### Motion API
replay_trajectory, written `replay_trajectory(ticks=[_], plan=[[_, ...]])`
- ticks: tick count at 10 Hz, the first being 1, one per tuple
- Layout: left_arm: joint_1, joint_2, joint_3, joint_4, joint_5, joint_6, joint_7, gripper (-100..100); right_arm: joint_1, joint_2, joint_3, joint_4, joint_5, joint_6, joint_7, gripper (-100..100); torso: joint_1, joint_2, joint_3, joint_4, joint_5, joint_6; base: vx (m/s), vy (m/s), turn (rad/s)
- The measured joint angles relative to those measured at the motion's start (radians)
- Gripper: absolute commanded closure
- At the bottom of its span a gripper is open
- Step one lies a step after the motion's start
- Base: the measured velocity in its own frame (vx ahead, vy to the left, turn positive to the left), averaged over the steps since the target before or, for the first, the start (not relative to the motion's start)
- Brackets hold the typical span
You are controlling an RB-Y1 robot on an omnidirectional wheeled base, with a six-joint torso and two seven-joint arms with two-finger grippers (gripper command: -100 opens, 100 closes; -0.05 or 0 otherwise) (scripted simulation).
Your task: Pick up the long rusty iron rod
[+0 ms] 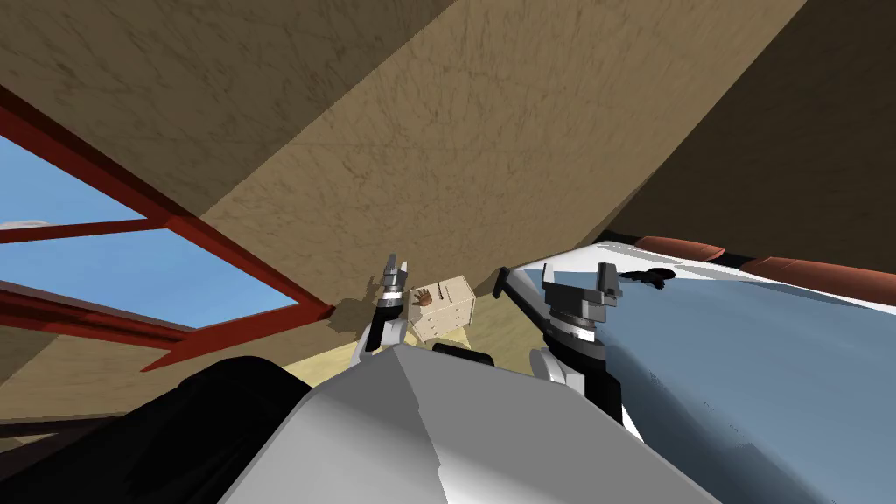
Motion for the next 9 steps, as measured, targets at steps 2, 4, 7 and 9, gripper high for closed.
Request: replay_trajectory(ticks=[2, 4, 7, 9], plan=[[-0.004, 0.025, 0.025, 0.042, 0.024, 0.014, 0.014, -100, 0.0, 0.0, 0.0, 0.0, 0.0, 0.0, 0.0, 0, -0.008, -0.003, -0.002, -0.001, -0.002, 0.0, 0.065, -0.14, -0.135], [0.001, 0.06, 0.065, 0.082, 0.061, 0.046, 0.043, -100, 0.0, 0.0, 0.0, 0.0, 0.0, 0.0, 0.0, 0, -0.01, -0.005, -0.003, -0.001, -0.002, 0.0, 0.08, -0.156, -0.158], [0.018, 0.089, 0.108, 0.143, 0.107, 0.087, 0.078, -100, 0.0, 0.0, 0.0, 0.0, 0.0, 0.0, 0.0, 0, -0.006, -0.003, -0.002, -0.001, -0.002, 0.0, 0.056, -0.104, -0.13], [0.013, 0.111, 0.141, 0.198, 0.134, 0.1, 0.103, -100, 0.0, 0.0, 0.0, 0.0, 0.0, 0.0, 0.0, 0, -0.004, -0.002, -0.001, 0.0, -0.001, 0.0, 0.044, -0.072, -0.118]])
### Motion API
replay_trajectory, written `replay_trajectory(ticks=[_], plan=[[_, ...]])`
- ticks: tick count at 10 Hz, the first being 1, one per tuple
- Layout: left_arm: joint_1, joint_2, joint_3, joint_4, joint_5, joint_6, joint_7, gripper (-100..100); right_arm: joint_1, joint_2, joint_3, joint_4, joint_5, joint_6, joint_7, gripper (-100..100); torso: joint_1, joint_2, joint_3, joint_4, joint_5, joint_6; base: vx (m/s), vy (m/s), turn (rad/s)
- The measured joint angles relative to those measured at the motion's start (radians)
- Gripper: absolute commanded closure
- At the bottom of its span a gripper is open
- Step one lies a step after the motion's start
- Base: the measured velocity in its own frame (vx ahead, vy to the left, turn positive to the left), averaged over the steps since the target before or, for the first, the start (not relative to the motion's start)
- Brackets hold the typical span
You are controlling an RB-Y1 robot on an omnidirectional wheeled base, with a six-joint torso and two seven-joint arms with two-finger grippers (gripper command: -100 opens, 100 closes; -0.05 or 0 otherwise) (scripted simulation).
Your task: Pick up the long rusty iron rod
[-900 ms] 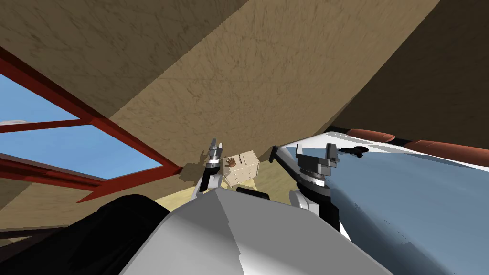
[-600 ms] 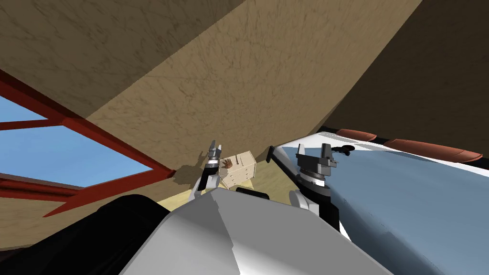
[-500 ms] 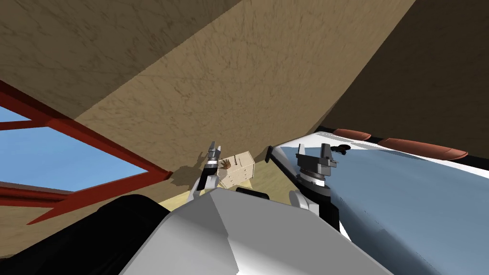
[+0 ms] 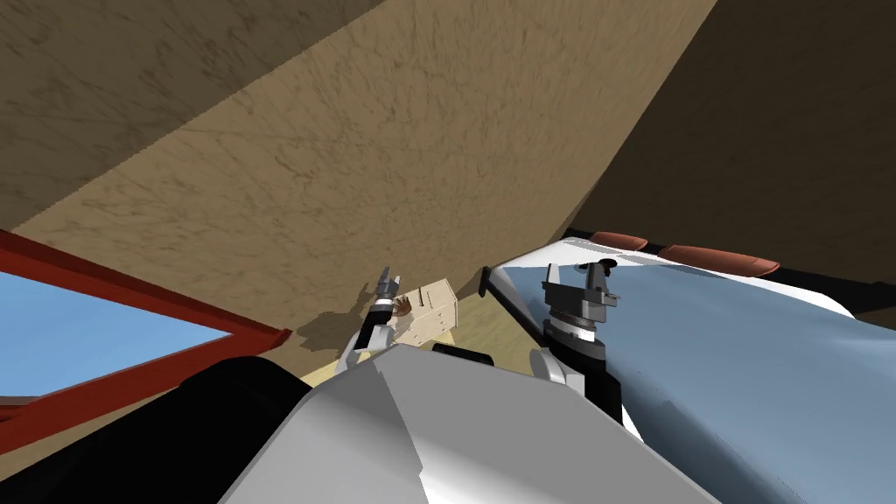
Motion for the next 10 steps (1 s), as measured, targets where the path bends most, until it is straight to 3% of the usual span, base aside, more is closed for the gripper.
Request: replay_trajectory(ticks=[3, 7, 10], plan=[[0.01, 0.037, 0.061, 0.078, 0.055, 0.049, 0.05, -100, 0.0, 0.0, 0.0, 0.0, 0.0, 0.0, 0.0, 0, -0.002, -0.002, -0.001, 0.0, 0.0, 0.0, 0.08, -0.1, -0.147], [0.011, 0.046, 0.112, 0.177, 0.1, 0.092, 0.089, -100, 0.0, 0.0, 0.0, 0.0, 0.0, 0.0, 0.0, 0, 0.0, 0.0, 0.0, 0.0, 0.0, 0.0, 0.057, -0.076, -0.127], [0.008, 0.066, 0.172, 0.256, 0.147, 0.146, 0.132, -100, 0.0, 0.0, 0.0, 0.0, 0.0, 0.0, 0.0, 0, -0.001, -0.002, -0.001, 0.0, 0.0, 0.0, 0.07, -0.071, -0.114]])
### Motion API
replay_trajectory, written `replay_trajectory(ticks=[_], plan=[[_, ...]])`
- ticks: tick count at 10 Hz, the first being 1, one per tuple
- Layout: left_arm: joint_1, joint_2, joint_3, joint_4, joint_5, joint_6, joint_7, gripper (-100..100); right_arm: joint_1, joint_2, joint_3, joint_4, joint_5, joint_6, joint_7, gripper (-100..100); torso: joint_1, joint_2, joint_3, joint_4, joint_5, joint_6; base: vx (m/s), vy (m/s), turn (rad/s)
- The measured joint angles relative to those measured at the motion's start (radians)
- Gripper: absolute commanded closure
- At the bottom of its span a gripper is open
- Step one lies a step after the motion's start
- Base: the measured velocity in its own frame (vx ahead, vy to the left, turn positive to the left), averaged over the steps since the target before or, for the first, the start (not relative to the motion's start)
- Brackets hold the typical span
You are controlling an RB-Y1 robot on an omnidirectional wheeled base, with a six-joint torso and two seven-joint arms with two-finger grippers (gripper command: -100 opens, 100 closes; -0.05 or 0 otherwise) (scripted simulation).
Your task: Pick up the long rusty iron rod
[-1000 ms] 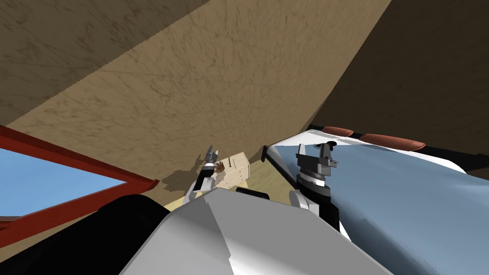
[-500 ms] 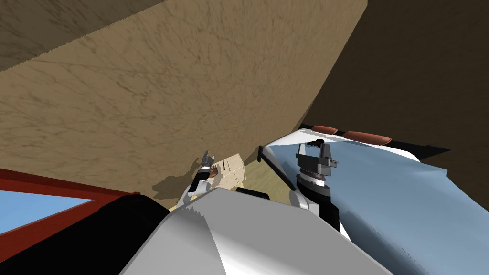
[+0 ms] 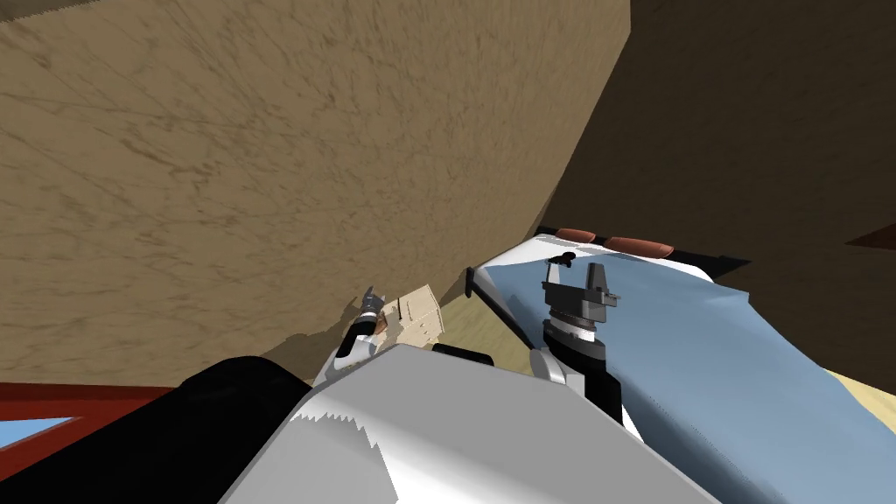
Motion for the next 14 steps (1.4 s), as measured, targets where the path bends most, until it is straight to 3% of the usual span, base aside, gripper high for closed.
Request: replay_trajectory(ticks=[5, 6, 7, 8, 14], plan=[[0.001, 0.04, 0.085, 0.14, 0.072, 0.07, 0.078, -100, 0.0, 0.0, 0.0, 0.0, 0.0, 0.0, 0.0, 0, 0.001, 0.001, 0.001, 0.0, 0.0, -0.001, 0.074, -0.061, -0.157], [-0.003, 0.051, 0.117, 0.158, 0.092, 0.108, 0.098, -100, 0.0, 0.0, 0.0, 0.0, 0.0, 0.0, 0.0, 0, 0.001, 0.001, 0.001, 0.0, 0.0, 0.0, 0.064, -0.041, -0.085], [-0.007, 0.066, 0.128, 0.198, 0.106, 0.12, 0.115, -100, 0.0, 0.0, 0.0, 0.0, 0.0, 0.0, 0.0, 0, 0.002, 0.001, 0.001, 0.0, 0.0, -0.001, 0.089, -0.063, -0.159], [-0.002, 0.05, 0.153, 0.214, 0.117, 0.141, 0.128, -100, 0.0, 0.0, 0.0, 0.0, 0.0, 0.0, 0.0, 0, 0.001, 0.0, 0.0, 0.0, 0.0, 0.0, 0.074, -0.046, -0.1], [-0.019, 0.095, 0.265, 0.412, 0.205, 0.241, 0.23, -100, 0.0, 0.0, 0.0, 0.0, 0.0, 0.0, 0.0, 0, 0.002, 0.001, 0.001, 0.0, 0.0, 0.0, 0.069, -0.036, -0.143]])
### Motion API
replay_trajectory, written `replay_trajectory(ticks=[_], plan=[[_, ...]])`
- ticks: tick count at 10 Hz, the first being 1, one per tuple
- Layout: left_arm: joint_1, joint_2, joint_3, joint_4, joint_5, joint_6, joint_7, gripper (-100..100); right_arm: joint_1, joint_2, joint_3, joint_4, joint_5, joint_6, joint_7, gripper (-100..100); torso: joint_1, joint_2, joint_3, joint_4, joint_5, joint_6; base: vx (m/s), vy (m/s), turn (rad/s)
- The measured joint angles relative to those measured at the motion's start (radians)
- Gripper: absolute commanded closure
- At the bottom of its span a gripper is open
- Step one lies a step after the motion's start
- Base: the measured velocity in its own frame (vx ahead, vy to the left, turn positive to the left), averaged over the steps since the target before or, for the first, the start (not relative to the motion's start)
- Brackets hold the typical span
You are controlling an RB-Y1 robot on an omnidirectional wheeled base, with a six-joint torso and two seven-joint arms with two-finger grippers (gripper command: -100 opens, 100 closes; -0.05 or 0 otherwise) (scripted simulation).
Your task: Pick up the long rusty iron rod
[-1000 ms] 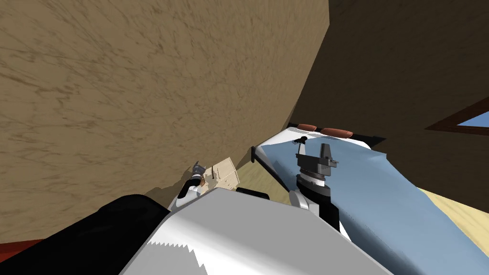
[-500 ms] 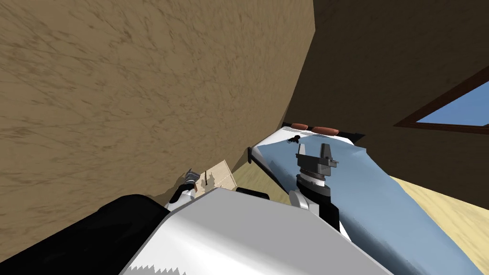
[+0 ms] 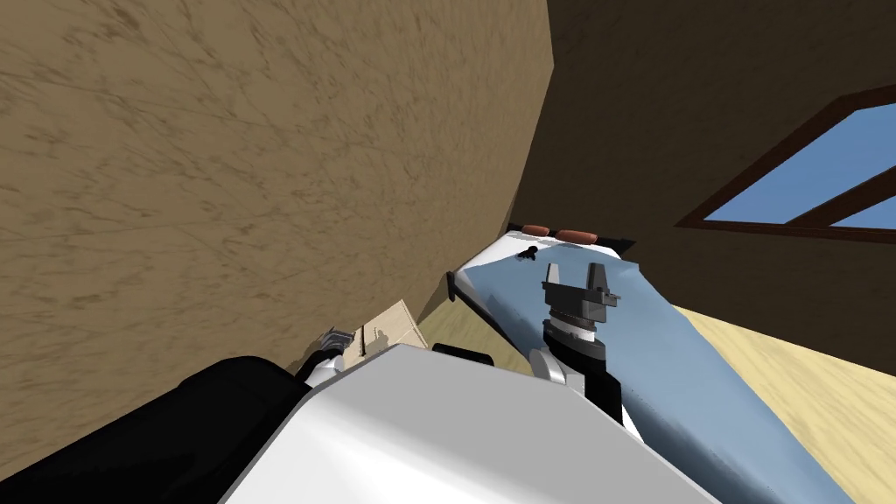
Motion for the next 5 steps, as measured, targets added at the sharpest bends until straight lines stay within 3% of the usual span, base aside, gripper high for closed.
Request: replay_trajectory(ticks=[2, 5], plan=[[0.001, 0.017, 0.033, 0.073, 0.032, 0.03, 0.036, -100, 0.0, 0.0, 0.0, 0.0, 0.0, 0.0, 0.0, 0, 0.001, 0.001, 0.0, 0.0, 0.0, 0.0, 0.065, -0.01, -0.16], [0.005, 0.016, 0.094, 0.119, 0.059, 0.098, 0.083, -100, 0.0, 0.0, 0.0, 0.0, 0.0, 0.0, 0.0, 0, 0.002, 0.001, 0.001, 0.0, 0.0, -0.001, 0.046, -0.011, -0.08]])
